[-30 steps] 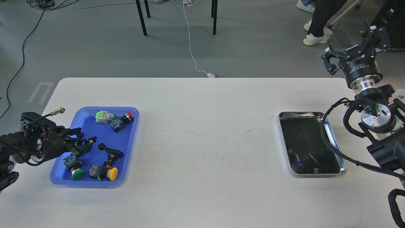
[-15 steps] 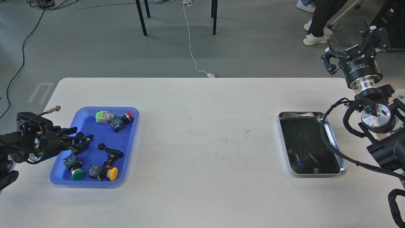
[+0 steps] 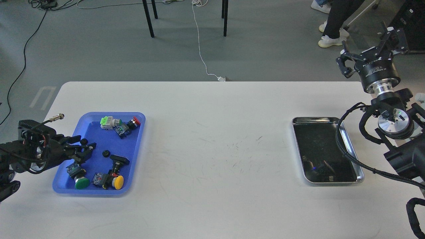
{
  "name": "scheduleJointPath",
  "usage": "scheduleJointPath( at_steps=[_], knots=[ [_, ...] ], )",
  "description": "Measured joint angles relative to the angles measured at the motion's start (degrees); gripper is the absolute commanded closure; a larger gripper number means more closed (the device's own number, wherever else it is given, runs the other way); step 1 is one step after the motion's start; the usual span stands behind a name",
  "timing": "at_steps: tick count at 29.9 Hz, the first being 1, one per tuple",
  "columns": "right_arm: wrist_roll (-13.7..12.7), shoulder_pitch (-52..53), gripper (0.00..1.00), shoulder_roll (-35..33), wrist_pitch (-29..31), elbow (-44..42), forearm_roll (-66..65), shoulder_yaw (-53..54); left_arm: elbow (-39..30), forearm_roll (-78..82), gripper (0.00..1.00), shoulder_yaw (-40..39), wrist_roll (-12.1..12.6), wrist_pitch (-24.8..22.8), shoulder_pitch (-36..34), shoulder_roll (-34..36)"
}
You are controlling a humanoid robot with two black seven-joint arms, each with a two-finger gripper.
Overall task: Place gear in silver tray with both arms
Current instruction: 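Lower the left gripper into the blue tray onto a small black gear, then close the left gripper on the black gear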
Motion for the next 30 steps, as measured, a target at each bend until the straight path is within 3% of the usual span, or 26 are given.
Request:
scheduleJointPath(
  at_steps=[10, 30],
  knots=[
    [0.0, 0.0, 0.01, 0.0, 0.0, 0.0, 0.0, 0.0, 0.1, 0.0, 0.45, 0.1, -0.4, 0.0, 0.0, -0.1],
    [0.0, 0.0, 0.01, 0.0, 0.0, -0.1, 0.0, 0.2, -2.1, 0.1, 0.44, 0.1, -2.6, 0.0, -0.4, -0.1]
  ],
)
